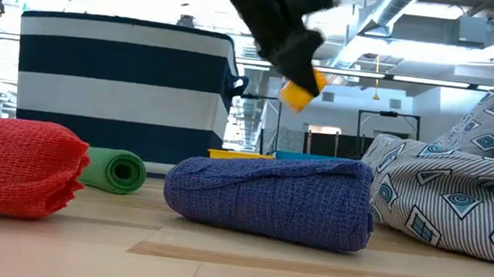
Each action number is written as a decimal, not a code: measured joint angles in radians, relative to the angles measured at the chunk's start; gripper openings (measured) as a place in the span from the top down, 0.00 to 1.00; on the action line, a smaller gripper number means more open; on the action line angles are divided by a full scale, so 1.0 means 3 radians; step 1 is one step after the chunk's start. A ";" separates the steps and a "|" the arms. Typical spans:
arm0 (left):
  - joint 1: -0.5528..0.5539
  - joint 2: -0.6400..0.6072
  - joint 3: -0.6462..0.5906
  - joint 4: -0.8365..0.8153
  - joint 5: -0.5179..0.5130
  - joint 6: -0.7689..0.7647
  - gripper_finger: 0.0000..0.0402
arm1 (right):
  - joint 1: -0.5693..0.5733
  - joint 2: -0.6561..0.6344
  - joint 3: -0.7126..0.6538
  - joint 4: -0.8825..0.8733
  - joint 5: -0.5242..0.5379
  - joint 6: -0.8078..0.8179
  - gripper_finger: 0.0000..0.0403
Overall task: Pick & place medical supplies in basket/bin
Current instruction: Put the right orange pill bottle into the yellow basket
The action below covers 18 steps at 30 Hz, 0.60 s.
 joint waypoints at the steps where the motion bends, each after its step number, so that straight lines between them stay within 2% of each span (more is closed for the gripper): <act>1: 0.0035 0.0017 0.0001 0.0011 -0.0037 0.0002 0.55 | 0.0000 0.0010 0.0000 0.0000 0.0001 -0.0005 0.50; 8: 0.0289 0.0023 -0.0004 -0.0295 -0.0260 0.0000 0.55 | 0.0000 0.0058 0.0001 0.0011 0.0000 -0.0010 0.50; 18: 0.0512 0.0023 -0.0005 -0.0670 -0.0231 0.0016 0.55 | 0.0000 0.0056 0.0001 0.0011 0.0001 -0.0060 0.50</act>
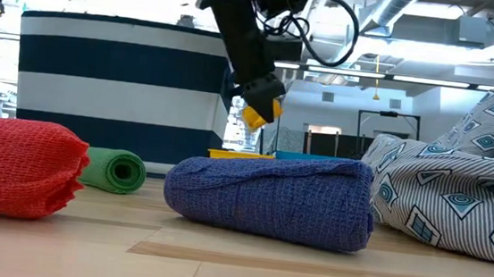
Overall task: Pick & place medical supplies in basket/bin
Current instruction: Put the right orange pill bottle into the yellow basket, then put the orange pill bottle into the yellow basket
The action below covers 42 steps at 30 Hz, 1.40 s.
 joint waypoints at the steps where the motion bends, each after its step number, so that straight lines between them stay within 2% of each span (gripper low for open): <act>1: 0.0006 0.0000 0.0000 -0.0017 0.0059 0.0041 0.55 | 0.0000 0.0000 0.0000 0.0000 0.0001 -0.0024 0.50; 8: 0.0037 -0.0001 -0.0024 -0.0049 0.0099 0.0197 0.55 | 0.0000 0.0000 0.0000 -0.0003 0.0000 -0.0061 0.50; 21: 0.0045 -0.0003 -0.0413 0.0111 0.0190 0.0237 0.54 | 0.0001 0.0129 -0.0003 -0.0024 -0.0013 -0.0045 0.50; 33: 0.0060 -0.0003 -0.0417 0.0154 -0.0094 0.0330 0.42 | 0.0004 0.0149 -0.0003 -0.0013 -0.0014 0.0006 0.50; 42: -0.0081 -0.0162 -0.0418 0.0260 -0.0088 0.0315 0.39 | 0.0004 0.0149 -0.0003 -0.0013 -0.0014 0.0021 0.50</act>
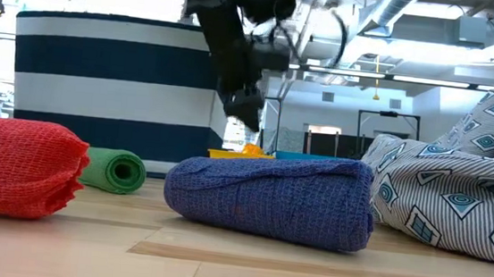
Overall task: Pick & place medical supplies in basket/bin
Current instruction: Put the orange pill bottle into the yellow basket
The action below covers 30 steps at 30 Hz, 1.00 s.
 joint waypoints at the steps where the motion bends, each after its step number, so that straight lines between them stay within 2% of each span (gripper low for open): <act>1: -0.0039 -0.0045 0.0001 0.0063 0.0050 -0.0031 0.39 | 0.0001 0.0000 0.0000 0.0001 0.0000 0.0001 0.50; 6: -0.0232 -0.0394 0.0001 -0.0024 0.0662 -0.0516 0.41 | 0.0039 0.0013 0.0000 0.0008 0.0000 0.0008 0.50; 8: -0.0283 -0.0548 0.0001 -0.0178 0.1023 -0.0785 0.42 | 0.0068 0.0022 0.0000 0.0014 -0.0001 0.0008 0.50; 12: -0.0311 -0.0862 0.0003 -0.0691 0.2041 -0.1222 0.44 | 0.0111 0.0055 0.0001 0.0028 0.0001 0.0008 0.50; 15: -0.0328 -0.1020 0.0003 -0.1329 0.2859 -0.1652 0.46 | 0.0130 0.0089 0.0000 0.0063 0.0003 0.0008 0.50; 17: -0.0386 -0.1075 0.0002 -0.1734 0.3174 -0.1973 0.47 | 0.0136 0.0101 0.0000 0.0098 0.0004 0.0008 0.50; 20: -0.0570 -0.1179 0.0001 -0.2192 0.3331 -0.2392 0.48 | 0.0176 0.0113 0.0001 0.0111 0.0006 0.0008 0.50; 23: -0.0810 -0.1224 -0.0025 -0.2562 0.3328 -0.2778 0.49 | 0.0236 0.0131 0.0001 0.0120 0.0010 -0.0001 0.50; 30: -0.1381 -0.1261 -0.0436 -0.2947 0.3414 -0.4044 0.47 | 0.0404 0.0188 0.0001 0.0213 0.0012 -0.0160 0.50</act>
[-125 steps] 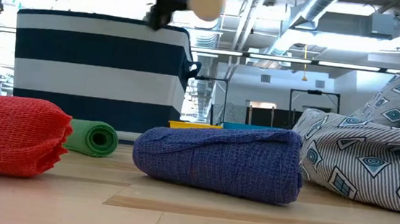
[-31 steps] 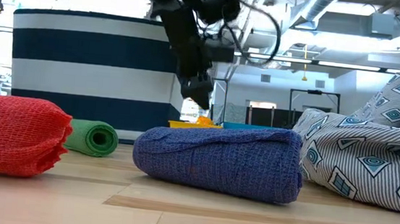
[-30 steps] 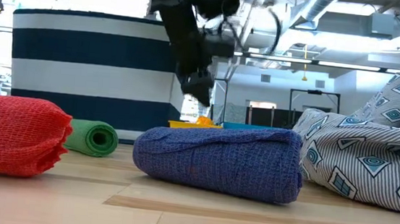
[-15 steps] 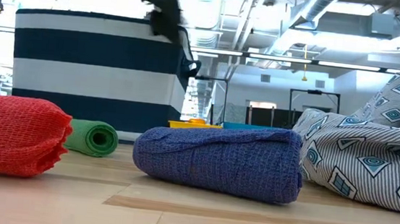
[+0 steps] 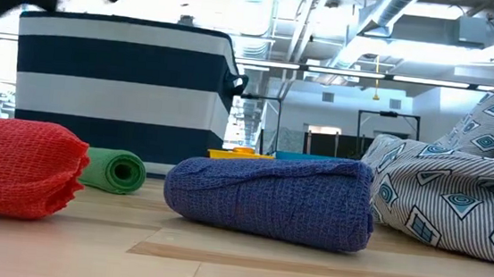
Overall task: Pick & place medical supplies in basket/bin
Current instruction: Put the orange pill bottle into the yellow basket
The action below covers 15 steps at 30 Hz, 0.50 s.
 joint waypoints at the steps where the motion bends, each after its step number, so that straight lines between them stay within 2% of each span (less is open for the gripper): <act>1: -0.0079 -0.0011 -0.0094 -0.0006 0.0058 -0.0240 0.47 | 0.0017 0.0009 0.0000 0.0019 0.0000 -0.0009 0.50; 7: -0.0542 -0.0008 -0.0527 0.0028 0.0267 -0.1535 0.43 | 0.0079 0.0012 0.0000 0.0050 0.0015 -0.0009 0.50; 15: -0.1106 -0.0008 -0.0719 0.0219 0.0349 -0.2815 0.39 | 0.0082 0.0013 0.0000 0.0053 0.0026 -0.0012 0.50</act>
